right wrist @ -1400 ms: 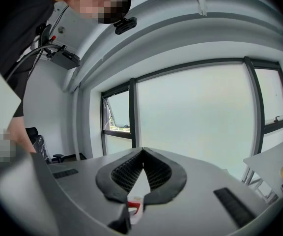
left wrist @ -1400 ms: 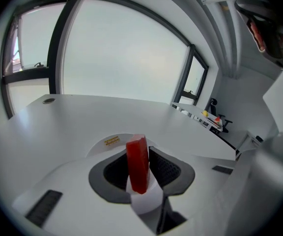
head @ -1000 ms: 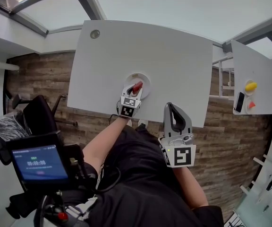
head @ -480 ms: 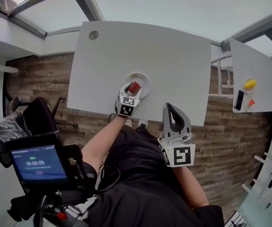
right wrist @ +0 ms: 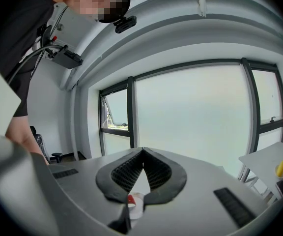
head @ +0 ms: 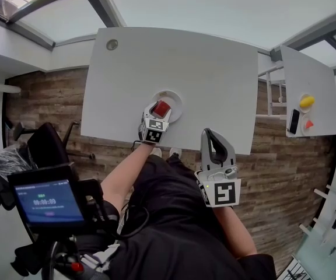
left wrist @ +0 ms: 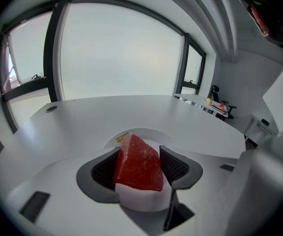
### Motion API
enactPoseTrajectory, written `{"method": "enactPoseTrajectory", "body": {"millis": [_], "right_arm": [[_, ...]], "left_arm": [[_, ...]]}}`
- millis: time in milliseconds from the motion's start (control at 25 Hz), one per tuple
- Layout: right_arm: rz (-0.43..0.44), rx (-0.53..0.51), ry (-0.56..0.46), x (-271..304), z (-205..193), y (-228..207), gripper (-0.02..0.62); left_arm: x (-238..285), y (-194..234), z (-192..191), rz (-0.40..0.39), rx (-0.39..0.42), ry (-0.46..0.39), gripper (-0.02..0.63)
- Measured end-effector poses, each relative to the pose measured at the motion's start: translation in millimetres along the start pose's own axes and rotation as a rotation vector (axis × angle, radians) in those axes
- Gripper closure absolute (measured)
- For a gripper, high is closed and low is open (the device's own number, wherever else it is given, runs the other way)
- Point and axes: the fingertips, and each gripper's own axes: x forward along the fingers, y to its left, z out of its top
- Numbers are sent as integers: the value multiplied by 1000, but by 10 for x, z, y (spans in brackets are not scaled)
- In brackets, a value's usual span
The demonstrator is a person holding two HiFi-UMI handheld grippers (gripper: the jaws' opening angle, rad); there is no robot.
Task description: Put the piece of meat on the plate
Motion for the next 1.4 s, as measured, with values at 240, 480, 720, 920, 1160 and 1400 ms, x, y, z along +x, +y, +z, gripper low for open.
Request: {"method": "enactPoseTrajectory", "body": {"millis": [240,480,720,920,1160,1400], "right_arm": [[-3,-1,1,0,-3,-14,591],[-4,-2,11,-14,-20,-10,591],[-10,-9,17,-35,-12,-26,591],[-15,-14,9,-38,2,-41,591],[-3,3,12,-16,-39,-18,591],[15,1,0,60,-45,-30,591]], "left_arm": [[13,-18,21,2,93,16,352],[1,-45,57,9,190,8,328],[20,-109,74,-20,178,4,321],[1,-87,94,-15,149,-16,319],[-40,-97,98,-16,116,-26,319],[-79,-131,226,-26,85,-85,319]]}}
